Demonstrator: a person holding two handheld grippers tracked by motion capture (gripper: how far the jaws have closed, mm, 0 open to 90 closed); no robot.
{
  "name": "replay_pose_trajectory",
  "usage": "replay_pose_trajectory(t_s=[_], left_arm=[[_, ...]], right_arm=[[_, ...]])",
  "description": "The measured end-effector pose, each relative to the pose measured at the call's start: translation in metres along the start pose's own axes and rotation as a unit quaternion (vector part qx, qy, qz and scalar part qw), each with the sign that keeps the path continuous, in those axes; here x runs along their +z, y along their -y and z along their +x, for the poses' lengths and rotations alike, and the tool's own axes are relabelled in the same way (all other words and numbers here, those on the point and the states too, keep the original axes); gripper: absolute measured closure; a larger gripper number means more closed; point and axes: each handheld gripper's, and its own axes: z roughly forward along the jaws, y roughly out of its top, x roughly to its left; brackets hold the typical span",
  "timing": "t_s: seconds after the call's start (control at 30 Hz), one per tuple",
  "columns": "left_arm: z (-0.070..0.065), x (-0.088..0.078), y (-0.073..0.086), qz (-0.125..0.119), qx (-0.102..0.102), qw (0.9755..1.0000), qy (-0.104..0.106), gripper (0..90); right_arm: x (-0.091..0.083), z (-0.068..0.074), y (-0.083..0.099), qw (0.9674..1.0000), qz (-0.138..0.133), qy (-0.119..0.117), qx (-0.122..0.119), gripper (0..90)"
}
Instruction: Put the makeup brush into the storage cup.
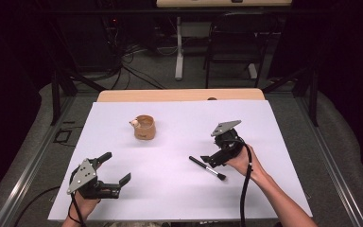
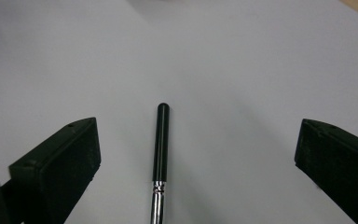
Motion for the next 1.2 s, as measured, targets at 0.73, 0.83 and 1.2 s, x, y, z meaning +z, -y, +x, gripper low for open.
replay_pose_trajectory(t_s=[0.73,0.83,1.2], left_arm=[[0.000,0.000,0.000,0.005,0.003,1.0000,-0.001,0.3],[0.000,0.000,0.000,0.005,0.003,1.0000,-0.003,0.3],[0.001,-0.001,0.000,0.005,0.002,1.0000,-0.005,0.3]], right_arm=[[0.021,0.003,-0.011,0.9948,0.100,-0.017,-0.011,11.9],[0.026,0.005,-0.009,0.9933,0.114,-0.019,-0.012,19.3],[0.038,0.009,0.003,0.9904,0.137,-0.017,-0.002,47.0]])
